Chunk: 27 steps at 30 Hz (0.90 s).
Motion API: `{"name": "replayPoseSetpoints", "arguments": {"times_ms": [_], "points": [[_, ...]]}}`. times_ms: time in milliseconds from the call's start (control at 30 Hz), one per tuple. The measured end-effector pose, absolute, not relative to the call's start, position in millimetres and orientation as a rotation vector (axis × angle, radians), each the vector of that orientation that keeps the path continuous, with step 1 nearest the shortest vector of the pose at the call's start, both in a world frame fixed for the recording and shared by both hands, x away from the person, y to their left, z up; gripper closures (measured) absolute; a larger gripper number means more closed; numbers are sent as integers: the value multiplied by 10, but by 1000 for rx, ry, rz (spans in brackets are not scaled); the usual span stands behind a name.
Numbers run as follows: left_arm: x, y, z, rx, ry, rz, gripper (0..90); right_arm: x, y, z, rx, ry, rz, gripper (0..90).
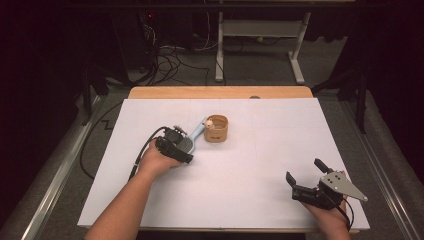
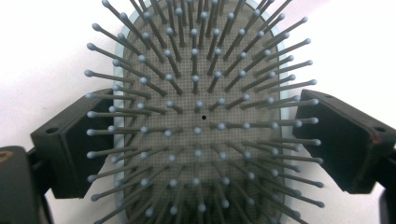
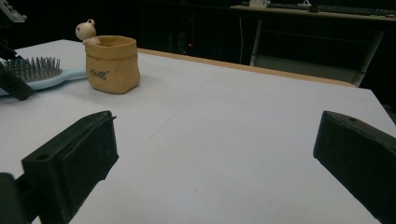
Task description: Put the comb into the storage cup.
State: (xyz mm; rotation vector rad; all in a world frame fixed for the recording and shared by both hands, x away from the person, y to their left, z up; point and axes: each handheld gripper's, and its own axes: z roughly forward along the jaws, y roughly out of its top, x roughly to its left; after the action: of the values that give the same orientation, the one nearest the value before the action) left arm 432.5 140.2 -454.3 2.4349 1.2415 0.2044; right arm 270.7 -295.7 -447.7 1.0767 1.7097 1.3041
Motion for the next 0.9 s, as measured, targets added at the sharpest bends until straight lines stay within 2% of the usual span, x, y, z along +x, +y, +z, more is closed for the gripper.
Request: {"name": "replayPoseSetpoints", "arguments": {"times_ms": [233,433,900], "points": [[4327,1396,-4529,2449,1238,208,119,2714,-2971,-4481,1093,1707,1306,4],[4348,1369,-4491,2475,1253,179,184,2713,-2961,-4474,1085,1709,1299,4],[4354,1368,-4484,2474,1268,180,197,2707,-2977,-4464,1082,1700,1300,4]]}}
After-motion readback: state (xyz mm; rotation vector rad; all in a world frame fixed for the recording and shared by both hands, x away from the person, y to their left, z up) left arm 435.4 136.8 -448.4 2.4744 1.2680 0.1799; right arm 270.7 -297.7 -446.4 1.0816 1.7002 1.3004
